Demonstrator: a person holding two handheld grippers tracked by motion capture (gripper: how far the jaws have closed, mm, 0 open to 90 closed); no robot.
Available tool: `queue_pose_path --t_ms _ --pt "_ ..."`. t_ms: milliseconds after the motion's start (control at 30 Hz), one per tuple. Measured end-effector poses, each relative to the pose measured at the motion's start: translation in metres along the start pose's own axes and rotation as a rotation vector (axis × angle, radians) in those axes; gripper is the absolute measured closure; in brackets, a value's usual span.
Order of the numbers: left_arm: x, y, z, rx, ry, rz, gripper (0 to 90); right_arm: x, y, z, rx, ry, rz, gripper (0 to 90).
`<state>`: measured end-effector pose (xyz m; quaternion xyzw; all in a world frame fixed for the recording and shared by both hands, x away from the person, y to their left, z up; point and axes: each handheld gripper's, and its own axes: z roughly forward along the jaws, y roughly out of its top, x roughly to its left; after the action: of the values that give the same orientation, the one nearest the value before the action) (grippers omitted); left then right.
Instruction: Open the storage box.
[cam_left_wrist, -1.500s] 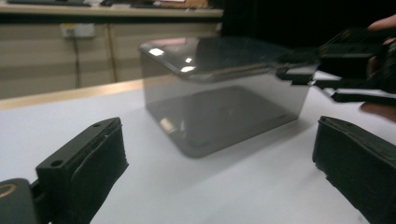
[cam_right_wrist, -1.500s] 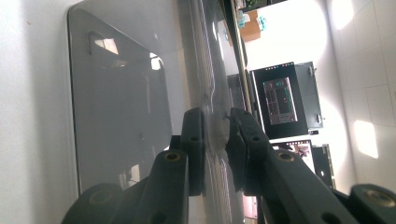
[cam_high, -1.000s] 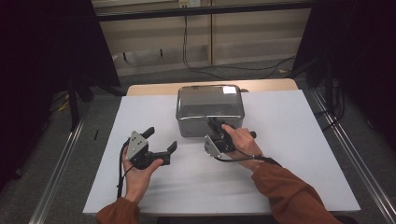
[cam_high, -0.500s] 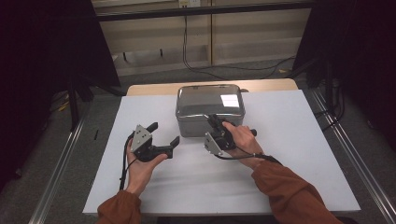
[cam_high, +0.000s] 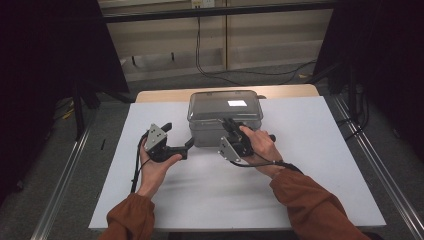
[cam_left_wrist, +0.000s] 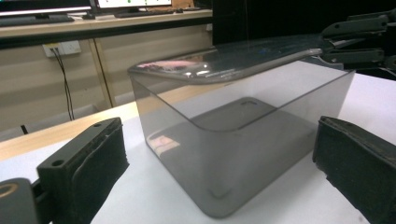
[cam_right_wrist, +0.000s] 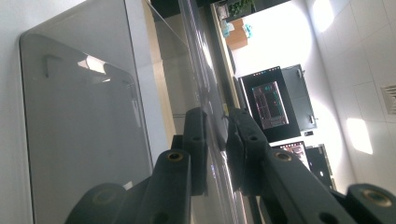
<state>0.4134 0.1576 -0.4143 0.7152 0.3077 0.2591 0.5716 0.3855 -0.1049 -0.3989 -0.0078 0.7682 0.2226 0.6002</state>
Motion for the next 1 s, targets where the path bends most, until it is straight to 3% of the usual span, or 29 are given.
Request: queue_pose_path --t_ms 100,233,333,567,867,1000 --pt "0.003 0.002 0.006 0.002 0.009 0.017 3.5 0.000 0.000 0.001 -0.005 -0.002 0.005 78.1" --pt "0.010 0.005 0.017 -0.014 0.011 -0.008 4.4 -0.002 -0.001 0.001 -0.009 -0.002 0.002 78.0" --pt "0.015 0.007 0.026 -0.017 0.024 -0.004 4.5 -0.006 0.000 0.003 -0.011 -0.002 -0.016 78.2" --pt "0.020 0.008 0.042 -0.012 0.028 0.006 7.6 -0.011 0.000 0.005 -0.018 -0.022 0.005 78.0" --pt "0.022 0.016 0.047 -0.053 0.036 0.019 13.6 -0.011 0.000 0.006 -0.010 -0.028 0.012 77.0" --pt "0.015 0.018 0.047 -0.038 0.032 0.083 13.9 -0.008 -0.001 0.005 -0.009 -0.030 0.005 75.2"
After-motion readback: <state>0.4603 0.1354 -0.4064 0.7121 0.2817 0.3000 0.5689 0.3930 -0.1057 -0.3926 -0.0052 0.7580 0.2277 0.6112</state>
